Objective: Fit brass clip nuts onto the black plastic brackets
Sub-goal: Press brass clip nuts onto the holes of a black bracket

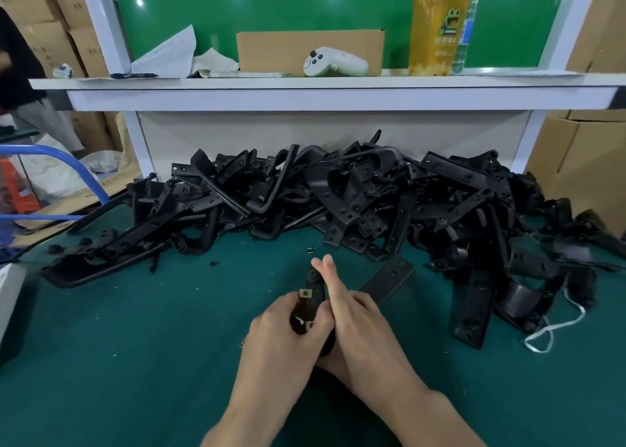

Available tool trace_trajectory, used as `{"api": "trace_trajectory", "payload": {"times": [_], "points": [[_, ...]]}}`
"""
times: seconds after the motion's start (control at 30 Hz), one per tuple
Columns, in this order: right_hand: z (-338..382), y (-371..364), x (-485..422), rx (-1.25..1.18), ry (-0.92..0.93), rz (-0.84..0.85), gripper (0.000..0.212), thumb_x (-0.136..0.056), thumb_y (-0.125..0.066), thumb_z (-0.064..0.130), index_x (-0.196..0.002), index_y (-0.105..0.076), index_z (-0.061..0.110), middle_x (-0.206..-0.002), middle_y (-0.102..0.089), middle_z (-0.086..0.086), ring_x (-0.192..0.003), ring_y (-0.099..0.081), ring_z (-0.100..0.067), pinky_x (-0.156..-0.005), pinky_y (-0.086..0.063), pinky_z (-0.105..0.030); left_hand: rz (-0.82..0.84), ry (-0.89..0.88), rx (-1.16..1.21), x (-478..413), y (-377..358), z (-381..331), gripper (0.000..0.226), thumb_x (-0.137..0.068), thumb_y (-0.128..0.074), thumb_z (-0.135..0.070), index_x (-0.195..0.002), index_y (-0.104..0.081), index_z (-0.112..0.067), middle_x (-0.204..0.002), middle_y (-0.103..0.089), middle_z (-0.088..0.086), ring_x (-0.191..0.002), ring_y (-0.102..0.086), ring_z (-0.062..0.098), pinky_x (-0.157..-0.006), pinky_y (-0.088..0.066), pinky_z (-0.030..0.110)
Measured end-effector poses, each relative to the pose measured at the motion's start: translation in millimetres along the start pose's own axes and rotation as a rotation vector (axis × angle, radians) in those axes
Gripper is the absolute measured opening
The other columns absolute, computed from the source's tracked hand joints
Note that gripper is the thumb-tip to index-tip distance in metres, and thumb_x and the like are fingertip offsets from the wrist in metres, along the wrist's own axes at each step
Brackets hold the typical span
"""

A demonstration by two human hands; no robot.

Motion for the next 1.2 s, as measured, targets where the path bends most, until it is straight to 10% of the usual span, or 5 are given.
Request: {"api": "trace_trajectory", "payload": {"times": [0.3,0.5,0.67,0.8,1.2], "points": [[5.5,4.2,-1.8,-0.041,0.004,0.021,0.114,-0.084,-0.063,0.046,-0.155,0.025,0.029,-0.164,-0.019,0.017,-0.121,-0.016,0.032,-0.11,-0.006,-0.004,-0.03,-0.063,-0.008,-3.9,-0.7,2.0,0.037,-0.082,-0.062,-0.047,-0.059,-0.054,-0.018,-0.053,-0.056,-0.005,-0.044,-0.044,0.006,-0.043,-0.036,0.019],[2.1,-1.1,-1.0,-0.069,-0.055,0.052,0.125,-0.083,-0.075,0.04,-0.15,0.03,0.038,-0.15,-0.043,0.016,-0.118,-0.039,0.004,-0.109,-0.012,-0.005,0.027,-0.072,0.005,-8.7,-0.5,2.5,0.025,-0.083,-0.065,-0.04,-0.065,-0.057,-0.025,-0.054,-0.057,-0.004,-0.046,-0.045,0.004,-0.043,-0.036,0.021],[-6.0,-3.1,-1.6,-0.125,-0.093,0.056,0.129,-0.083,-0.076,0.047,-0.141,0.039,0.05,-0.151,0.02,0.041,-0.13,-0.035,-0.008,-0.104,-0.031,-0.018,0.091,-0.132,-0.025,-10.3,1.0,-0.7,0.031,-0.079,-0.054,-0.055,-0.072,-0.061,-0.025,-0.064,-0.064,-0.006,-0.055,-0.057,0.01,-0.052,-0.048,0.031],[-10.1,-4.0,2.0,-0.183,-0.126,0.075,0.13,-0.08,-0.078,0.051,-0.139,0.039,0.054,-0.137,-0.031,0.025,-0.114,-0.032,0.006,-0.102,-0.028,-0.01,0.205,-0.18,0.021,-6.5,2.6,-3.1,0.011,-0.088,-0.06,-0.044,-0.085,-0.064,-0.035,-0.078,-0.066,-0.008,-0.07,-0.063,0.008,-0.064,-0.053,0.031],[-22.0,15.8,3.8,-0.342,-0.308,-0.208,0.085,-0.09,-0.073,0.026,-0.128,-0.013,0.074,-0.1,-0.066,0.027,-0.097,-0.059,0.011,-0.076,-0.044,-0.006,0.046,-0.274,-0.155,-7.2,5.9,11.1,0.029,-0.081,-0.06,-0.062,-0.109,-0.053,-0.058,-0.098,-0.06,-0.029,-0.099,-0.057,-0.002,-0.085,-0.051,0.028]]}}
Point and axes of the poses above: each hand's wrist, its own x-axis away from the middle knuckle, its own y-axis out of the back of the hand, z = x × y, the point moved 2 cm from there along -x, towards the middle knuckle
